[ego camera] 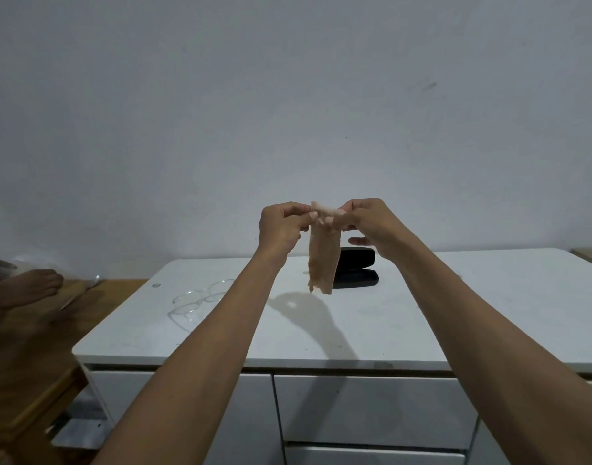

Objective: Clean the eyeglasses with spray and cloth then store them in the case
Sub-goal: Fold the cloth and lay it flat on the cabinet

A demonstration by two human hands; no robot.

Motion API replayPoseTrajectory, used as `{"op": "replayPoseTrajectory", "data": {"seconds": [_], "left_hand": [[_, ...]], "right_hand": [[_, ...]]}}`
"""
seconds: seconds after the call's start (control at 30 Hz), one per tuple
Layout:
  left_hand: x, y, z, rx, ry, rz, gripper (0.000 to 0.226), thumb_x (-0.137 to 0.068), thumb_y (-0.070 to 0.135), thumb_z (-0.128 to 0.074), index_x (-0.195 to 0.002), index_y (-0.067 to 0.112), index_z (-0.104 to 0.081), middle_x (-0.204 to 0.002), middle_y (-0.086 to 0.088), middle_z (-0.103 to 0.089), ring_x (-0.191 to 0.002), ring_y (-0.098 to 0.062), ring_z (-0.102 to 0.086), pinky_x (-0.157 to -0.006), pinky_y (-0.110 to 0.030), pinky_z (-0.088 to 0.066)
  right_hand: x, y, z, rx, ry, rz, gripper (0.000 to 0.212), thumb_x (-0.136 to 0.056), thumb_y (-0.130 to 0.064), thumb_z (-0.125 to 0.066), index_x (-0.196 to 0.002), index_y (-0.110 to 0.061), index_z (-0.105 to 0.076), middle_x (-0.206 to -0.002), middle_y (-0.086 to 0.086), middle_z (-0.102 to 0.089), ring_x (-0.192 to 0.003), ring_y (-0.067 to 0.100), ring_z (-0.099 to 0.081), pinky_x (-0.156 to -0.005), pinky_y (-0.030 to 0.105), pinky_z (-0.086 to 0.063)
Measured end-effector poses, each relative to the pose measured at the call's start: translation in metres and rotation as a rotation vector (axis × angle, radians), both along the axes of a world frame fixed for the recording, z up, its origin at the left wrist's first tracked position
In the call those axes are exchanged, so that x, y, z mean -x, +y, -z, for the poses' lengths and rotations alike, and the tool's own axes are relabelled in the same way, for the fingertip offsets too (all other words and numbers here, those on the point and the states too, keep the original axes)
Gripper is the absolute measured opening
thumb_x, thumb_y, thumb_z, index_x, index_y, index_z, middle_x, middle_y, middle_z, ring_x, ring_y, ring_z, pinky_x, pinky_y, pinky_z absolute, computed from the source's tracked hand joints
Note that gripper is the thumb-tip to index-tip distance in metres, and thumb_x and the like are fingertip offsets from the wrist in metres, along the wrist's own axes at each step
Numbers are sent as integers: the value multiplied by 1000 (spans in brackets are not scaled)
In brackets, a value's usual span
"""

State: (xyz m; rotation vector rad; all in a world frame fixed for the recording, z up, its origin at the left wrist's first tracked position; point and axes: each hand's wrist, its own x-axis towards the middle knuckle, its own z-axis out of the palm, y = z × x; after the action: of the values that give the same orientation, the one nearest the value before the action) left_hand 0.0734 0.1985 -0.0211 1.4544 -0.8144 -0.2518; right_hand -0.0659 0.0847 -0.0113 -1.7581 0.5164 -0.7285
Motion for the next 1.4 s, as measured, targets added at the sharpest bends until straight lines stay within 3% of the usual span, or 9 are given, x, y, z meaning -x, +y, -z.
{"op": "replayPoseTrajectory", "data": {"seconds": [0.13,0.23,0.3,0.43,0.67,0.83,1.1,1.3,1.4], "left_hand": [[-3,-2,1,1,-46,-40,5,-83,11,-79,-84,16,-78,-78,1,-75,-65,-17,-67,-70,-28,-50],[-7,-4,3,-3,-48,-66,10,-85,9,-74,-81,19,-75,-78,0,-73,-66,-19,-64,-71,-32,-51],[-10,-3,4,-5,-38,-71,15,-86,5,-70,-83,19,-76,-78,2,-72,-67,-18,-61,-70,-31,-51],[-16,0,7,-7,-29,-73,20,-87,0,-65,-88,15,-79,-80,4,-73,-70,-13,-60,-68,-29,-50],[-25,8,13,-15,32,-67,1,-83,13,-78,-82,14,-78,-82,-1,-76,-69,-15,-62,-68,-31,-54],[-30,11,24,-74,35,-41,10,-88,22,-77,-86,12,-76,-81,0,-75,-69,-16,-58,-70,-31,-49],[-6,-15,46,-345,-88,290,49,-82,27,-84,-126,17,-67,-104,4,-75,-94,-8,-68,-74,-25,-49],[-10,-35,54,-335,-267,215,7,-77,12,-82,-83,15,-79,-70,2,-71,-68,-14,-63,-70,-27,-47],[-17,-32,49,-352,-294,217,5,-77,9,-79,-77,15,-79,-64,-2,-70,-58,-14,-62,-68,-29,-50]], "right_hand": [[-1,-3,2,-18,-64,19,31,-78,-16,-83,-67,-20,-54,-81,1,-68,-87,18,-68,-74,34,-49],[2,-3,2,-42,-46,-21,16,-81,-17,-82,-88,-15,-68,-88,0,-69,-85,16,-65,-77,34,-52],[5,-6,3,-49,-24,-34,22,-83,-19,-82,-103,-13,-74,-92,0,-72,-87,15,-65,-81,34,-55],[11,-11,6,-37,9,-14,14,-82,-22,-83,-86,-12,-74,-77,-3,-59,-75,13,-51,-75,31,-51],[15,-24,12,108,135,82,8,-83,-15,-80,-81,-11,-73,-82,-1,-67,-79,13,-58,-73,31,-50],[13,-34,23,178,192,116,7,-83,-16,-79,-80,-11,-75,-77,-6,-69,-75,12,-55,-66,27,-44],[-2,-40,33,209,242,148,9,-80,-21,-81,-80,-13,-77,-84,0,-78,-78,13,-64,-68,26,-47],[0,-44,28,248,208,139,9,-83,-20,-81,-78,-15,-75,-72,-4,-69,-65,9,-61,-59,22,-44],[1,-49,31,257,214,153,6,-83,-19,-80,-81,-14,-78,-75,-2,-70,-67,11,-62,-61,21,-44]]}}
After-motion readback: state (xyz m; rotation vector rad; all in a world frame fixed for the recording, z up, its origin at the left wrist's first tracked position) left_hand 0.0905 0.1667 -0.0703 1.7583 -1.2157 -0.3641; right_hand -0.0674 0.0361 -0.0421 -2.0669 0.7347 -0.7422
